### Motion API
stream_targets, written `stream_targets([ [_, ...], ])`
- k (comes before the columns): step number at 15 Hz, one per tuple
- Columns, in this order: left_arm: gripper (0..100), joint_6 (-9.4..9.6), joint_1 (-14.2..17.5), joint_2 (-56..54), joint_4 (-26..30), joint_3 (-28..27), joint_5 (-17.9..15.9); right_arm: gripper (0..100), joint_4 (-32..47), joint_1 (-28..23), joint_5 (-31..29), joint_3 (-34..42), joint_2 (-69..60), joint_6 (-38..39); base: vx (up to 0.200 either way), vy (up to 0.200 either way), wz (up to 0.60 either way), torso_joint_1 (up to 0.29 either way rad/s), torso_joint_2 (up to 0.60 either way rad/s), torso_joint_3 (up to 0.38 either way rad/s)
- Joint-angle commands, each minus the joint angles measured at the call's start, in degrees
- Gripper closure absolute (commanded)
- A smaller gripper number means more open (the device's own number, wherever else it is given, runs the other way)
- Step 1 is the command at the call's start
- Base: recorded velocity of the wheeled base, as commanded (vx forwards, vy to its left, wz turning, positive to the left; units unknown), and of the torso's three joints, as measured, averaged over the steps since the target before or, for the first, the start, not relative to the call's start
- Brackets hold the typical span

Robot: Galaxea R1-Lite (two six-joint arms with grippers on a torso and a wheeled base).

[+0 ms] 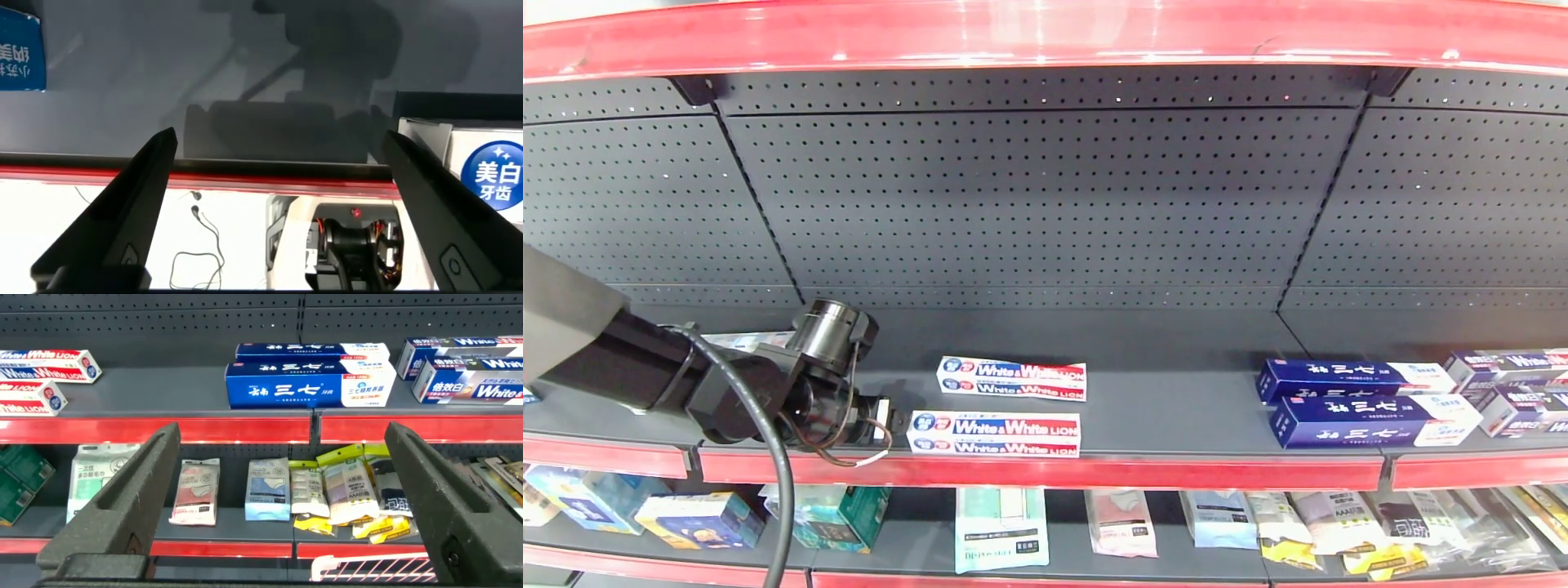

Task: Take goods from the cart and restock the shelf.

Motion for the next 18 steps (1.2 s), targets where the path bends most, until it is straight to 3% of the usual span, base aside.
stream_targets([
  [1, 0, -0.34, -0.26, 0.26, -0.02, -0.57, 0.01, 0, 0.00, 0.00, -0.02, 0.01, 0.07, -0.06, 0.000, 0.000, 0.00, 0.000, 0.00, 0.000],
  [15, 0, -0.60, -0.70, -0.27, 0.07, -0.57, 0.10, 0, 0.00, 0.00, -0.02, 0.01, 0.07, -0.06, 0.000, 0.000, 0.00, 0.000, 0.00, 0.000],
  [16, 0, -1.57, -0.70, -0.27, 0.16, -0.57, 0.19, 0, 0.00, 0.00, 0.07, 0.01, 0.07, -0.06, 0.000, 0.000, 0.00, 0.000, 0.00, 0.000],
  [18, 0, -1.75, -0.70, -0.27, 0.16, -0.57, 0.19, 0, 0.00, 0.00, -0.02, 0.01, 0.07, -0.06, 0.000, 0.000, 0.00, 0.000, 0.00, 0.000],
])
